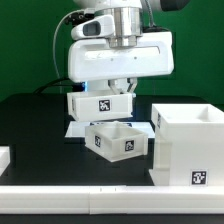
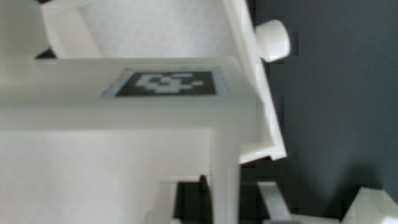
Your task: Assemble drawer
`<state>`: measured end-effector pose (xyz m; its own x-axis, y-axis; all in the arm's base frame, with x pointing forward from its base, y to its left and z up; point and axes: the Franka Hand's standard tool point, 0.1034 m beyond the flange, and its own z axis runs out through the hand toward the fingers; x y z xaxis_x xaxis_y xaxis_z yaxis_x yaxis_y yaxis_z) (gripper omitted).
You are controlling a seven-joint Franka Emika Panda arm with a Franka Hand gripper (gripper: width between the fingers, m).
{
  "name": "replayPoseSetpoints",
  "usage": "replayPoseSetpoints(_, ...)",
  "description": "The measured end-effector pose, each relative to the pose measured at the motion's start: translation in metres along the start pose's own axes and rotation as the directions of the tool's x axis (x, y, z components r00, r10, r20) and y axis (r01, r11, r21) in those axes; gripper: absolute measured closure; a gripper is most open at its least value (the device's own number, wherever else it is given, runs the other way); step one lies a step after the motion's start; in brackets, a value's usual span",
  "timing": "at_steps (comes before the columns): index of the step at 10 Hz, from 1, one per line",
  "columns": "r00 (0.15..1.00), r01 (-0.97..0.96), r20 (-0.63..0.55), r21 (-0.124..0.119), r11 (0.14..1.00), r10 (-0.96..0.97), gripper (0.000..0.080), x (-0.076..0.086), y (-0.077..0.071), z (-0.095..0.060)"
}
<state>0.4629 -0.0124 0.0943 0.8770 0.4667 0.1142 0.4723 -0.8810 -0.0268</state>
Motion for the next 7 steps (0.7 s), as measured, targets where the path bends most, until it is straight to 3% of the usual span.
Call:
replayPoseSetpoints(1,0.990,0.139,0.010,0.005,0.990,-0.139,0.0765,0.010,0.009,0.002)
replayPoseSetpoints(2,0.961,0.276,0.018,0.007,0.961,-0.276,0.0765,0.018,0.008,0.004)
replayPoseSetpoints(3,0.935,0.352,0.033,0.034,0.935,-0.353,0.0765,0.016,0.001,0.009)
replayPoseSetpoints(5,0.887,0.458,0.047,0.032,0.888,-0.459,0.0765,0.013,0.007,0.008)
replayPoseSetpoints(6,0.850,0.523,0.055,0.033,0.852,-0.524,0.0765,0.011,0.010,0.009)
replayPoseSetpoints(7,0.759,0.647,0.067,0.040,0.762,-0.648,0.0765,0.008,0.026,0.013)
